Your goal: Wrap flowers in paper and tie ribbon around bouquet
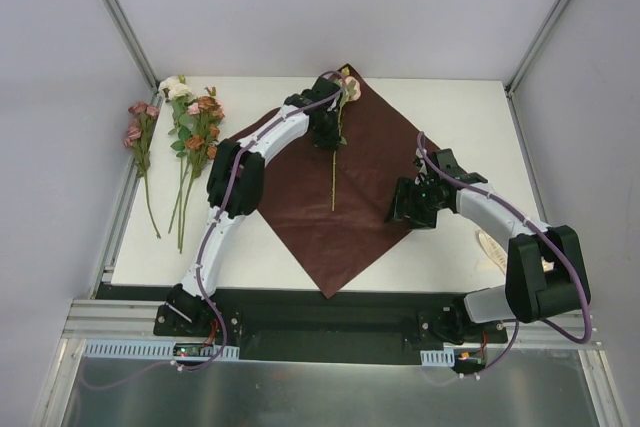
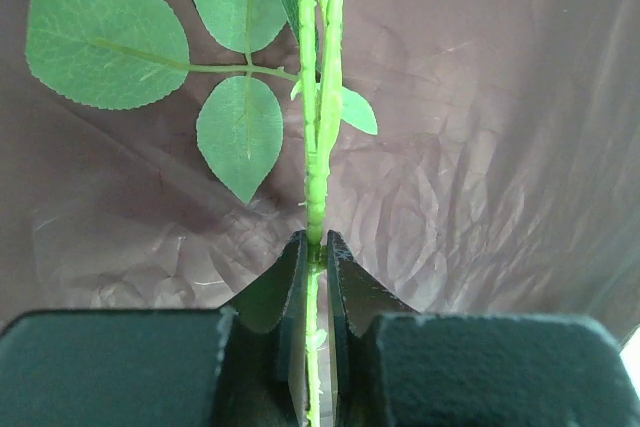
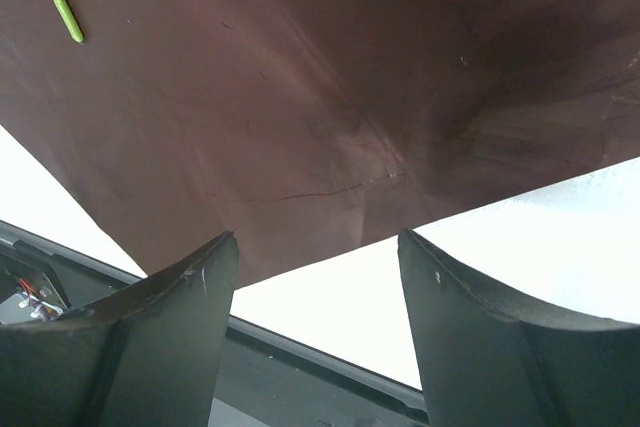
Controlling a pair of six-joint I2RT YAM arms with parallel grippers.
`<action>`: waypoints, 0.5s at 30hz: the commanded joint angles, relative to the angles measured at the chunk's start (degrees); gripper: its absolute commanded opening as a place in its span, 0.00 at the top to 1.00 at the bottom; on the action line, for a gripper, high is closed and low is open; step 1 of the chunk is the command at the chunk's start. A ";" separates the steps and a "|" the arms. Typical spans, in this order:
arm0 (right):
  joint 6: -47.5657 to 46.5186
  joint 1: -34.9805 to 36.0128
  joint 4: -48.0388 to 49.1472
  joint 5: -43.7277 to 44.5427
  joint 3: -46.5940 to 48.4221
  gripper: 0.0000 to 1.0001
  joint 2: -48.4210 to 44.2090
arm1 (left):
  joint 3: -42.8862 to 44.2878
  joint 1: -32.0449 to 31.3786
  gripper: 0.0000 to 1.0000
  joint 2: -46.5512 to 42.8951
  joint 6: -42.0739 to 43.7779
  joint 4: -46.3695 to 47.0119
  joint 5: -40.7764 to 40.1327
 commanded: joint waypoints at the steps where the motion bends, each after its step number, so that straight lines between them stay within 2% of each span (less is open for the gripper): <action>1: 1.02 0.51 0.02 -0.48 2.32 0.32 -0.79 | 1.73 0.07 1.00 0.51 -0.62 0.60 -0.87; 2: 1.02 0.51 0.11 -0.57 2.15 0.32 -0.79 | 1.73 0.07 0.99 0.51 0.08 0.51 -0.78; 5: 0.76 0.52 0.11 -0.57 1.88 0.32 -1.14 | -0.02 0.25 0.80 -1.50 0.70 0.42 -1.30; 6: 0.67 0.51 0.11 -0.49 1.80 0.32 -1.49 | -0.72 0.25 0.67 -2.55 0.88 0.42 -1.48; 9: 0.15 0.78 0.02 0.21 1.44 0.32 -2.55 | -3.53 0.95 0.48 -8.08 2.28 0.42 1.14; 12: -0.82 1.74 0.20 0.83 1.44 0.32 -3.08 | -10.20 2.79 0.40 -17.13 4.39 0.42 3.69; 13: -1.00 2.01 0.29 0.83 1.62 0.32 -3.08 | -14.92 3.58 0.36 -22.55 5.27 0.42 4.05; 15: -1.00 3.67 0.55 0.66 1.71 0.32 -3.08 | -20.83 7.42 0.35 -28.46 8.25 0.42 4.06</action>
